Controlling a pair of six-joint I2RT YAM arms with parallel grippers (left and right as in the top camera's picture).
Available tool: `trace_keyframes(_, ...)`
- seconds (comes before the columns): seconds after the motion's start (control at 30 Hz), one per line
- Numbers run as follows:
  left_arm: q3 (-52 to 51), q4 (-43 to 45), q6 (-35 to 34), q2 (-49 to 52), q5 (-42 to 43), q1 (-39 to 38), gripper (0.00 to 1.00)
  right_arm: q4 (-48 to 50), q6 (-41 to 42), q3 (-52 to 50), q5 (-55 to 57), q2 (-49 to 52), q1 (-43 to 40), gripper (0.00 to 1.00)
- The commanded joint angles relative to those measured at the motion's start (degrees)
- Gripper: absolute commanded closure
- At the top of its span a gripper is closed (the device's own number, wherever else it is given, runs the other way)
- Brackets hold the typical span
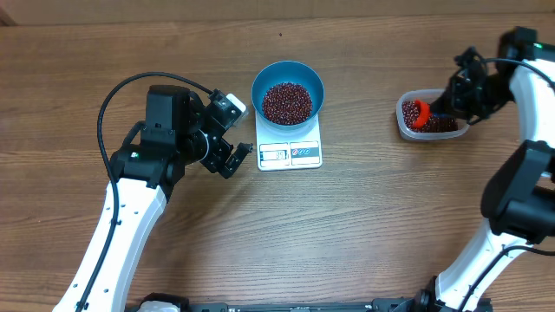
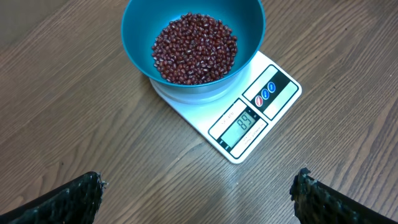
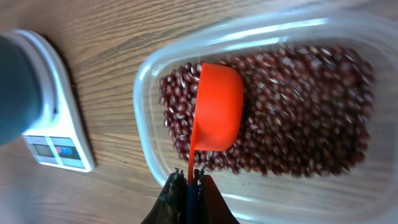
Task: Scoop item into bowl and weigh 150g on scale
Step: 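Dip the red scoop into the tub beans and fill it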
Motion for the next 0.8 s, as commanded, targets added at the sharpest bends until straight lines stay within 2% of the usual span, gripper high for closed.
trace_keyframes(0.0, 1.27, 0.0, 0.68, 0.26, 0.98, 0.22, 0.0, -0.59, -0.22, -0.35, -7.34, 0.2, -3.21, 0.96)
trace_keyframes(0.23, 1.27, 0.02, 0.68, 0.26, 0.98, 0.22, 0.0, -2.23, -0.48, -0.35, -13.35, 0.2, -10.71, 0.96)
trace_keyframes(0.43, 1.27, 0.0, 0.68, 0.26, 0.98, 0.22, 0.01, -6.16, -6.03, -0.35, -18.73, 0.2, -14.64, 0.96)
trace_keyframes(0.6, 1.27, 0.02, 0.68, 0.26, 0.98, 0.22, 0.01, -7.93, -7.17, -0.35, -20.31, 0.2, -17.11, 0.96)
trace_keyframes(0.77, 1.27, 0.0, 0.68, 0.26, 0.98, 0.22, 0.0, -10.73, -12.76, -0.35, -26.56, 0.2, -18.08, 0.96)
